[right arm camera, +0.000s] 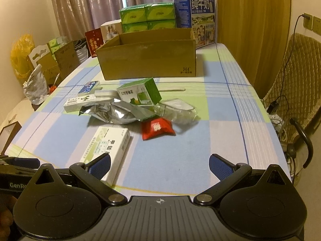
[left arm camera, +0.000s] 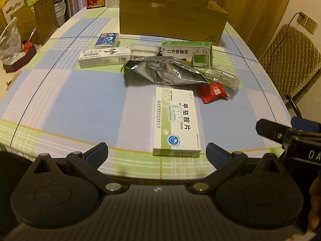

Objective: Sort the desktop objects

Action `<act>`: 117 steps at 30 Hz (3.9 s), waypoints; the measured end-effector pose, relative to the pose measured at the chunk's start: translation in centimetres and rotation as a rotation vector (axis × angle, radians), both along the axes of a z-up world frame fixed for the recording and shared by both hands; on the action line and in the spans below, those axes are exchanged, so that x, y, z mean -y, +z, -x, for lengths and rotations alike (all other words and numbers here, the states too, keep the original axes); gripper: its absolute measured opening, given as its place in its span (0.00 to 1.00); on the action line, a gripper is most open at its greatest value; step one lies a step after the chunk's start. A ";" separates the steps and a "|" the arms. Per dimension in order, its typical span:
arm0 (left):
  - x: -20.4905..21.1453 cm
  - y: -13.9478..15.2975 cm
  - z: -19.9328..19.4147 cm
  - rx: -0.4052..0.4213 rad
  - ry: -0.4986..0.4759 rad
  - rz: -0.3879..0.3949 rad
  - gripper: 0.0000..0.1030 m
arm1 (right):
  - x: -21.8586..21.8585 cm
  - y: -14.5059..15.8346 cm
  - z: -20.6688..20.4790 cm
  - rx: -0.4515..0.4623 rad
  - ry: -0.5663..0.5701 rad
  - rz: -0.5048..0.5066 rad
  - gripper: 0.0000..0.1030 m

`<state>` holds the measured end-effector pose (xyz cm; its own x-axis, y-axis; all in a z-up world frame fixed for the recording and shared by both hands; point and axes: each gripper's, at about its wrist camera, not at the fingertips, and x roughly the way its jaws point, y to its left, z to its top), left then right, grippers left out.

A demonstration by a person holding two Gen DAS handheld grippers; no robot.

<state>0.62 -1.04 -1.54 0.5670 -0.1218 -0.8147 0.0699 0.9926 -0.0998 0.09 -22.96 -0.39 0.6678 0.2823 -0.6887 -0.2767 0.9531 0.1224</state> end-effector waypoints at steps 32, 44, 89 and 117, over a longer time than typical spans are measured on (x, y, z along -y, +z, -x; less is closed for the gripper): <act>3.4 -3.4 -6.3 -0.055 -0.151 -0.048 0.90 | 0.4 -0.5 -6.5 -0.061 -0.046 0.017 0.98; 3.5 -5.4 -8.0 -0.088 -0.200 -0.048 0.67 | -0.9 -1.9 -8.4 -0.106 -0.012 0.059 0.98; -2.0 -6.4 -10.7 0.006 -0.163 -0.071 0.76 | -6.5 -8.5 -13.7 -0.091 0.158 0.166 0.53; -1.2 -6.8 -11.1 0.047 -0.197 -0.087 0.81 | -7.1 -8.5 -13.7 -0.084 0.178 0.162 0.48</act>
